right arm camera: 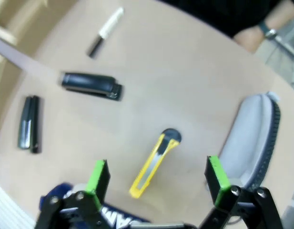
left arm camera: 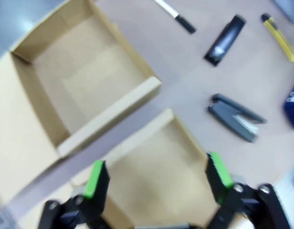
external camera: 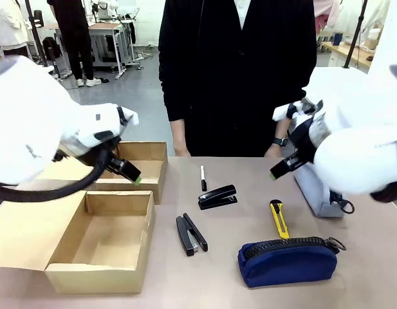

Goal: Place items inside the box.
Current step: Pick up a Pencil pouch or Stapler and place it inside the Mailer Box closest to the robot.

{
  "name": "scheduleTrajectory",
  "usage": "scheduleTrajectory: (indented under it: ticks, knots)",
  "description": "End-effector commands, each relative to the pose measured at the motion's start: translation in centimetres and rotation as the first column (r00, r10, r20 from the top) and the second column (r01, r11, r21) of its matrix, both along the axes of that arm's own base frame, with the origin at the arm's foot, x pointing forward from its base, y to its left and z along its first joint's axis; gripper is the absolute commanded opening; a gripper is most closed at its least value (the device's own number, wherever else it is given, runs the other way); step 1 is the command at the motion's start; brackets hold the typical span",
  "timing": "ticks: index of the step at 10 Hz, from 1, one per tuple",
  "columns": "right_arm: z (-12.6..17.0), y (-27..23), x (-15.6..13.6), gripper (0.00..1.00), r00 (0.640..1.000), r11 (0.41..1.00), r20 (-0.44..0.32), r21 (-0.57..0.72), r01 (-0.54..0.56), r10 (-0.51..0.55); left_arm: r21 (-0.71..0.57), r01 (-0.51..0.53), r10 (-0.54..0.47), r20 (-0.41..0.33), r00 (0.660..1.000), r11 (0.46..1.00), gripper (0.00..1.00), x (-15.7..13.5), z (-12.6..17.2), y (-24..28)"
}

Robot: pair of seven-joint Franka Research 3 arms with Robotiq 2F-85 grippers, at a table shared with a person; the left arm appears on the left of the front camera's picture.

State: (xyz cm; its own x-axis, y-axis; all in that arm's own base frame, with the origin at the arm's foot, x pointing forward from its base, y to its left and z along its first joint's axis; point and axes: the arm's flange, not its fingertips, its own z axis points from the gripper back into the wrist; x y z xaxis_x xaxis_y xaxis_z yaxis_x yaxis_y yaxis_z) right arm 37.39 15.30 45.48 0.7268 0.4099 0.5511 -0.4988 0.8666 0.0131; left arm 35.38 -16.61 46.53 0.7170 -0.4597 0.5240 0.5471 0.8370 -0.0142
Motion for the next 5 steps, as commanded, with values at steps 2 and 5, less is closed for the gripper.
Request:
scheduleTrajectory:
  ticks: [2,5]
  knots:
    - [8.5,-7.1,-6.7,1.00,0.980,0.928,-0.162,0.332,0.168,-0.119,-0.233,-0.162,0.136,-0.124,0.983,0.959,1.00,-3.9,7.2,5.3]
    - [9.7,-19.5,-13.5,1.00,0.934,0.645,-0.218,0.677,0.354,-0.284,-0.619,-0.379,0.256,-0.282,0.925,0.687,1.00,-7.0,9.7,17.2]
